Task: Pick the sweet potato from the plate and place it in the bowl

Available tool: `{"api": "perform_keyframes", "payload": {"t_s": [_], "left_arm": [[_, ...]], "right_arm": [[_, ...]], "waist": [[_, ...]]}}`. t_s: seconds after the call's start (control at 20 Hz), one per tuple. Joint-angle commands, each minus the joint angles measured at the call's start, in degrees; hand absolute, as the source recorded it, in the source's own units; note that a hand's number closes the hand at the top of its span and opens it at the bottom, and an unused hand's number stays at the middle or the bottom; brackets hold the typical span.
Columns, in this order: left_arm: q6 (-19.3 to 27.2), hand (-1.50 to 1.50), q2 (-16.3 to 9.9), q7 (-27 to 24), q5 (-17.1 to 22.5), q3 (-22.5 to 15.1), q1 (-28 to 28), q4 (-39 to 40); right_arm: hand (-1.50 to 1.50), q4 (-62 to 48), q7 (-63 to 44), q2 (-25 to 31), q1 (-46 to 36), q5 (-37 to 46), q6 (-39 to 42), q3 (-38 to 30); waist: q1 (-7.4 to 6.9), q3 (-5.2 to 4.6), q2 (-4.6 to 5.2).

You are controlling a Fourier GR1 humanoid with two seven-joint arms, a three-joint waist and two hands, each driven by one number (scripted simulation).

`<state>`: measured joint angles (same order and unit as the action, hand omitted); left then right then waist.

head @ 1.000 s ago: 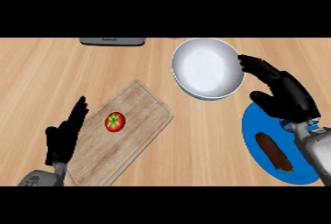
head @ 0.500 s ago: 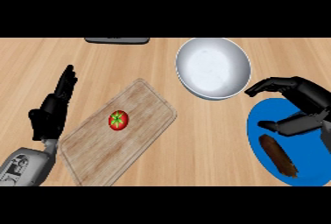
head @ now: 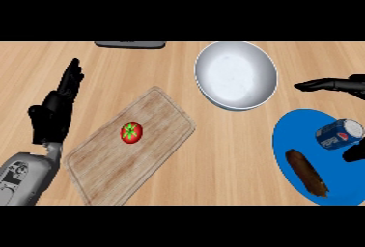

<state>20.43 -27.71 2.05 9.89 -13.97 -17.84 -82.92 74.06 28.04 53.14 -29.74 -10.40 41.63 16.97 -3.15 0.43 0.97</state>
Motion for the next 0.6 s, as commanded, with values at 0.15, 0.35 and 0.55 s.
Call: {"api": "perform_keyframes", "payload": {"t_s": [0.15,0.35,0.55], "left_arm": [[1.3,0.0,0.3,2.5,-1.5,-0.6,0.1,-1.8],[1.3,0.0,1.1,3.2,-2.3,-2.1,1.6,-3.5],[-0.3,0.0,-1.6,3.7,-1.3,1.1,2.3,-4.3]], "right_arm": [[-1.5,4.0,13.1,6.3,-4.0,18.1,3.7,9.1],[-1.5,6.2,13.8,6.5,-7.2,25.9,0.0,15.9],[-1.5,6.2,15.5,4.7,-6.8,30.7,-2.5,21.8]], "waist": [[-0.09,-0.19,-0.31],[-0.2,-0.34,-0.53],[0.68,-0.41,-0.68]]}}
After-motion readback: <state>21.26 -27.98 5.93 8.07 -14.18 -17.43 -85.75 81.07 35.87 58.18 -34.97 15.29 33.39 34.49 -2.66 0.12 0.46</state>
